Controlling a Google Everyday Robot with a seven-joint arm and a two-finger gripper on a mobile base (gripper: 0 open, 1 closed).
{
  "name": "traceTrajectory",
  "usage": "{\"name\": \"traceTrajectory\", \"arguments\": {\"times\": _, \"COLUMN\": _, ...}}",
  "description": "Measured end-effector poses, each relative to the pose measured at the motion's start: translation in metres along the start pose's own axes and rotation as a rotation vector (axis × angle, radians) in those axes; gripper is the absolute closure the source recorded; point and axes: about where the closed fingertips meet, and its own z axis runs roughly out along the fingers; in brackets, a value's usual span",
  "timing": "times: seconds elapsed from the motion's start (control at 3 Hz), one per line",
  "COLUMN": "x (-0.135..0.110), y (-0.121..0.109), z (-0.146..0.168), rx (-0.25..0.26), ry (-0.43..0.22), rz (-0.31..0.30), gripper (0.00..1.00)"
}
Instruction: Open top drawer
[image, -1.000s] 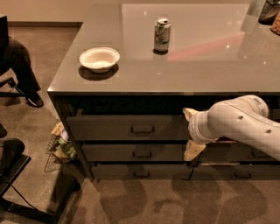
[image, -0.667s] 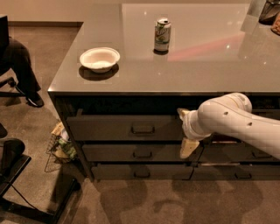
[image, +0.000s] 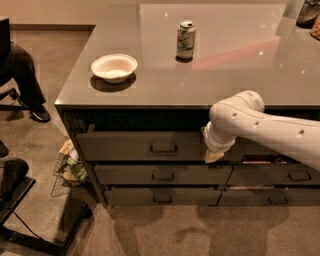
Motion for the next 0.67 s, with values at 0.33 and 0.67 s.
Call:
{"name": "traceTrajectory", "arguments": {"times": 0.33, "x": 0.0170, "y": 0.0090, "z": -0.0154, "rx": -0.066, "ry": 0.094, "rz": -0.033, "gripper": 0.65}}
{"name": "traceTrajectory", "arguments": {"times": 0.67, "x": 0.0169, "y": 0.0083, "z": -0.0170, "rx": -0.066, "ry": 0.094, "rz": -0.033, "gripper": 0.88}}
